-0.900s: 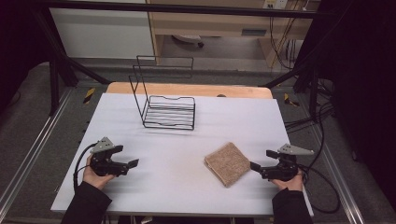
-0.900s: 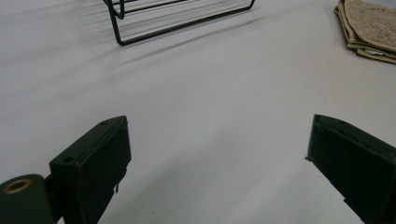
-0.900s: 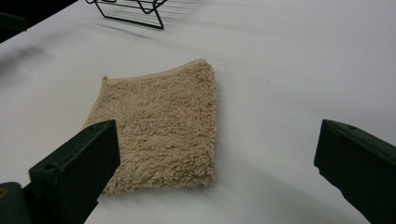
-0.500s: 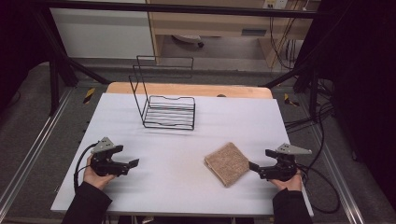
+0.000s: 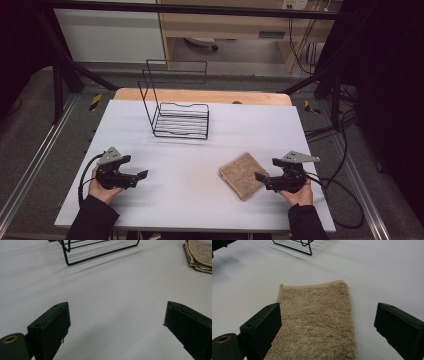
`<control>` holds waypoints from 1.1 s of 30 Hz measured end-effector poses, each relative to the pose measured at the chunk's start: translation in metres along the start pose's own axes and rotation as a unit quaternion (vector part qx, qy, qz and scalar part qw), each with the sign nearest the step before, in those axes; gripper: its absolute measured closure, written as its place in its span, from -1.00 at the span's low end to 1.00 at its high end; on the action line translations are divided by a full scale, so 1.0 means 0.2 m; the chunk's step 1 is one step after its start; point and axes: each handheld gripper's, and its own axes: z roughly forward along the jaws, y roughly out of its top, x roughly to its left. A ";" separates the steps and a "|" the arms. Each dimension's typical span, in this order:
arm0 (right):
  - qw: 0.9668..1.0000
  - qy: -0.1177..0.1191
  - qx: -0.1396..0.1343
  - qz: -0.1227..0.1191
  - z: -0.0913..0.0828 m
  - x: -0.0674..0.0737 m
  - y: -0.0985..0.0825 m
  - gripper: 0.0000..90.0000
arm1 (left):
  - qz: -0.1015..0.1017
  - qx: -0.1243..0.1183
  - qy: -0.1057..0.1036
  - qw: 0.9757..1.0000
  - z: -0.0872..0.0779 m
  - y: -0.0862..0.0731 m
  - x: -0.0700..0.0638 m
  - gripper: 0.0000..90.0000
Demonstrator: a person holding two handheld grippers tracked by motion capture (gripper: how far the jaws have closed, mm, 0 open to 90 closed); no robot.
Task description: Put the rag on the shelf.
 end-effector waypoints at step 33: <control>0.989 0.000 0.108 -0.097 0.53 0.38 0.10 0.24 | 0.007 0.006 0.005 1.000 0.00 0.00 -0.01 -0.83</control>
